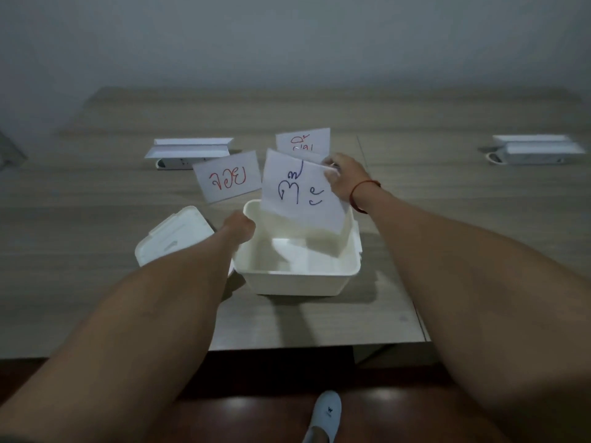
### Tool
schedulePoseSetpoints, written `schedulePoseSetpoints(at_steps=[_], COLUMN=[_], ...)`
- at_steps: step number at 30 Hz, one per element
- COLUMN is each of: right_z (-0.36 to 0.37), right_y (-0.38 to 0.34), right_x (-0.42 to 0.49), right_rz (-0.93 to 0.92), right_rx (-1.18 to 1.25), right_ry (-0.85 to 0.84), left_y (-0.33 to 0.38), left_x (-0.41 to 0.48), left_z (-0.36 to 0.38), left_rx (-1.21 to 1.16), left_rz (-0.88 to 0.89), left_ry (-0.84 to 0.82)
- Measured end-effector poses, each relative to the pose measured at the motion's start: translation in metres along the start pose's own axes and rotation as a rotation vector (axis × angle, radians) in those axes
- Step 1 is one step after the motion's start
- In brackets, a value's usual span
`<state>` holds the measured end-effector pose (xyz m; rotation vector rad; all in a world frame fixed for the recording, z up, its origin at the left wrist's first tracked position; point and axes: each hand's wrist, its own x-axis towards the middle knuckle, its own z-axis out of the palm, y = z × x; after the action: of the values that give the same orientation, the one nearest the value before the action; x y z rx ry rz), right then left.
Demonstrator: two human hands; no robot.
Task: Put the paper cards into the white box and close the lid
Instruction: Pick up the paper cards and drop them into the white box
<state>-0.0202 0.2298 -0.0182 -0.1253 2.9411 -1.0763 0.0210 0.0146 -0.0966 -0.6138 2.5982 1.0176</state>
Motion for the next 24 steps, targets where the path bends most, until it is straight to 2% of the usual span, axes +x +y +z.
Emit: schedulePoseSetpoints(at_steps=[5, 8, 11, 14, 16, 17, 21, 24], right_z=[0.024, 0.039, 0.052, 0.055, 0.052, 0.05, 0.043, 0.037], right_y=[0.02, 0.024, 0.026, 0.025, 0.023, 0.023, 0.021, 0.015], right_x=[-0.033, -0.053, -0.062, -0.057, -0.049, -0.043, -0.006, 0.022], right_rz=[0.093, 0.113, 0.12, 0.192, 0.253, 0.252, 0.19, 0.209], right_rx=[0.019, -0.09, -0.3, -0.298, -0.193, -0.15, -0.082, -0.174], right_ry=[-0.234, -0.415, -0.661, -0.768, -0.76, -0.705, -0.3, -0.183], left_y=[-0.007, -0.009, -0.009, -0.011, -0.013, -0.013, -0.003, 0.009], left_x=[-0.001, -0.001, -0.002, 0.0, 0.004, 0.006, 0.019, 0.034], left_z=[0.002, 0.003, 0.003, 0.005, 0.007, 0.009, 0.014, 0.016], left_rx=[-0.056, -0.045, -0.051, -0.074, -0.078, -0.077, -0.026, 0.006], left_rz=[0.008, 0.022, 0.021, 0.024, 0.028, 0.025, 0.002, -0.005], left_ry=[0.024, 0.042, 0.048, 0.054, 0.076, 0.087, 0.145, 0.163])
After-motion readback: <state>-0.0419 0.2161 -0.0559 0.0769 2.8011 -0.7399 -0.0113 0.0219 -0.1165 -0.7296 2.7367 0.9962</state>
